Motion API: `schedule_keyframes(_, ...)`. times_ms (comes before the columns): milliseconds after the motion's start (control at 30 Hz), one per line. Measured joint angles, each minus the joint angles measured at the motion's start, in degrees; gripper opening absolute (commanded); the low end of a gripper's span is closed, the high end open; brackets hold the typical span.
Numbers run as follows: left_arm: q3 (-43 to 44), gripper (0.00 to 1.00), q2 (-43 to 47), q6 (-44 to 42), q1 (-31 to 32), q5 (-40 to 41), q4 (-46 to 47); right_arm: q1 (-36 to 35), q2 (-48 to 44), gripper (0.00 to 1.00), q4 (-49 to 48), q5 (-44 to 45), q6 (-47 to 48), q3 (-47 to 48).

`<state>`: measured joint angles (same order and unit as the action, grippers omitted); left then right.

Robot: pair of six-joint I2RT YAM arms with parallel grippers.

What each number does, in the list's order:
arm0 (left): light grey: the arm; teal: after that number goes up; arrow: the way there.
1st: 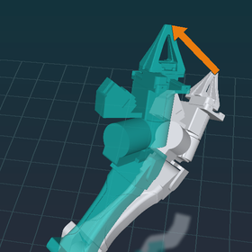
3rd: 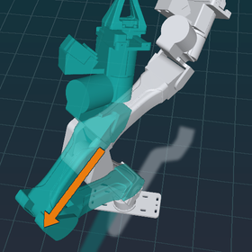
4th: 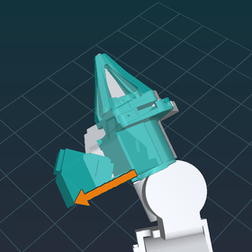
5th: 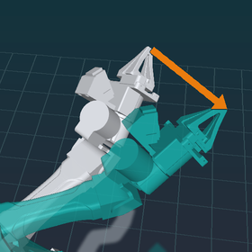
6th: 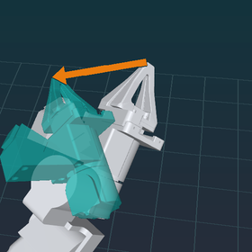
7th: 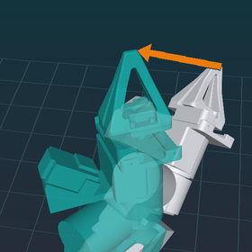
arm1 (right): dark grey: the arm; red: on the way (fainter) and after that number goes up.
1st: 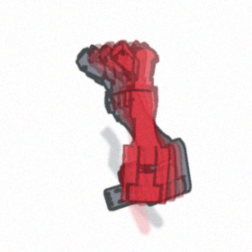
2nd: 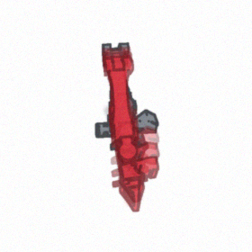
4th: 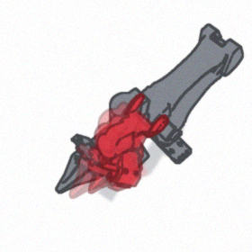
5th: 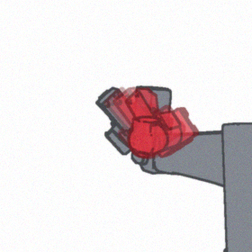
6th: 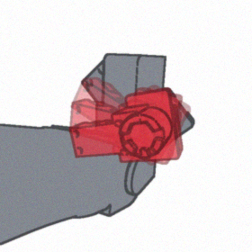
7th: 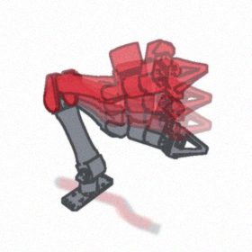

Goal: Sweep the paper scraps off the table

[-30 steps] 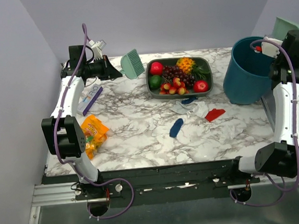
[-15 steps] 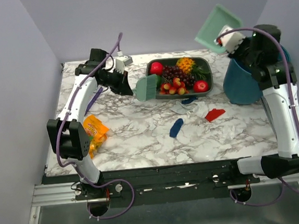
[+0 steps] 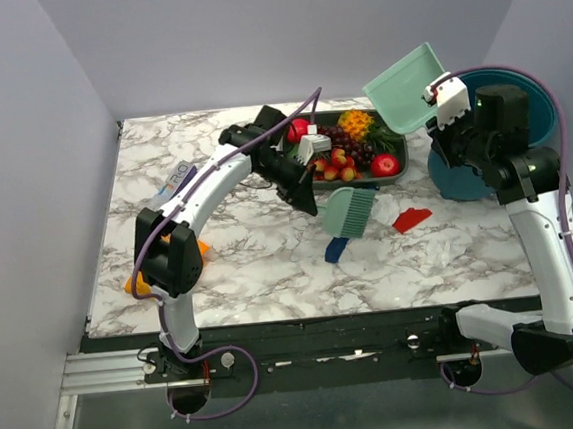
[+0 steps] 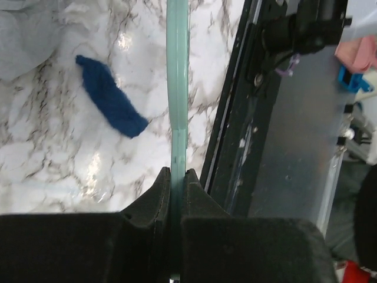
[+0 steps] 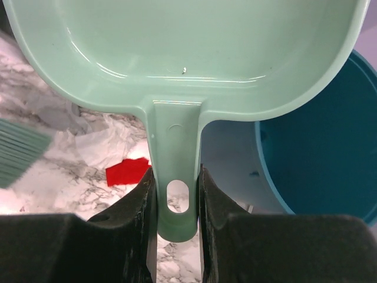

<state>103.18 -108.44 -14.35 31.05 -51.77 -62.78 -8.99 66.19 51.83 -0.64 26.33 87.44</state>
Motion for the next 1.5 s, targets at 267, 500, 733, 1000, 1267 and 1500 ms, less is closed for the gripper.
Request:
schedule_keyframes(267, -16.9, 0.0, -0.5, 34.5, 4.0, -2.4, 35.9, 0.0, -0.2, 0.01, -1.3, 4.2, -5.1, 0.0)
schedule_keyframes(500, -31.3, 0.0, -1.3, 60.0, 4.3, -2.6, 66.1, 0.0, 2.7, 0.01, -1.2, 5.7, -6.4, 0.7)
schedule_keyframes(733, -36.7, 0.0, -6.4, 80.0, 4.1, -2.3, 90.7, 0.0, 3.2, 0.0, -1.2, 6.6, -6.6, 1.3)
schedule_keyframes(1000, -38.9, 0.0, -9.1, 90.4, 4.1, 1.8, 99.6, 0.0, 3.1, 0.01, -1.1, 7.2, -6.8, 1.6)
schedule_keyframes(1267, -42.8, 0.0, -9.9, 92.1, 4.1, 5.0, 99.1, 0.0, 2.2, 0.01, -1.1, 7.3, -6.8, 1.5)
schedule_keyframes(1500, -44.7, 0.0, -11.4, 92.5, 3.4, 7.0, 98.9, 0.0, 0.8, 0.01, -1.1, 7.5, -6.8, 1.0)
